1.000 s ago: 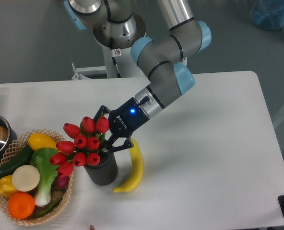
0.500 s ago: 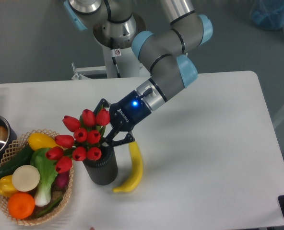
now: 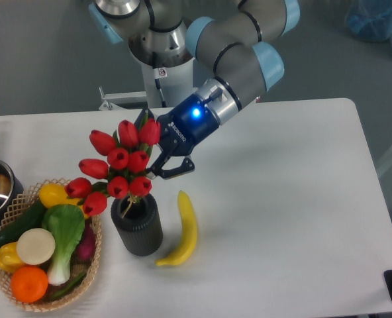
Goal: Pick up the flowers from the vase
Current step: 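Lift the gripped tulips straight up out of the grey vase, then carry the tulip bunch up and away from the vase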
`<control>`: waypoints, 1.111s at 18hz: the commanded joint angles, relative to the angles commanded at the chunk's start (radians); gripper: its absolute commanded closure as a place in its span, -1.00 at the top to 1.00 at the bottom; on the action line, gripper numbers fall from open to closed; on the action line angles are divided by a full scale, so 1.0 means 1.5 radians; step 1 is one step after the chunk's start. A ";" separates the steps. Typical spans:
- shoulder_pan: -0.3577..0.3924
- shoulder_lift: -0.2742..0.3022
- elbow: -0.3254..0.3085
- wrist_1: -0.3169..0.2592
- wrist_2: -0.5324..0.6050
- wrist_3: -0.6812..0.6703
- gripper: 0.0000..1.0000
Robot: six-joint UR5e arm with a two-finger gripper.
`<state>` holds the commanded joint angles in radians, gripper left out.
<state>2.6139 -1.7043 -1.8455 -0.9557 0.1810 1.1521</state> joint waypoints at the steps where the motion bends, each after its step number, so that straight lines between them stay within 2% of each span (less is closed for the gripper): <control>1: -0.001 0.001 0.006 0.000 -0.002 -0.013 -0.08; 8: 0.003 0.009 0.068 0.000 -0.003 -0.101 -0.08; 13: 0.013 0.019 0.092 -0.001 -0.002 -0.119 -0.08; 17: 0.050 0.029 0.091 -0.001 0.005 -0.145 -0.11; 20: 0.099 0.028 0.086 -0.001 0.005 -0.146 -0.11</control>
<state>2.7624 -1.6628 -1.7165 -0.9572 0.1887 0.9327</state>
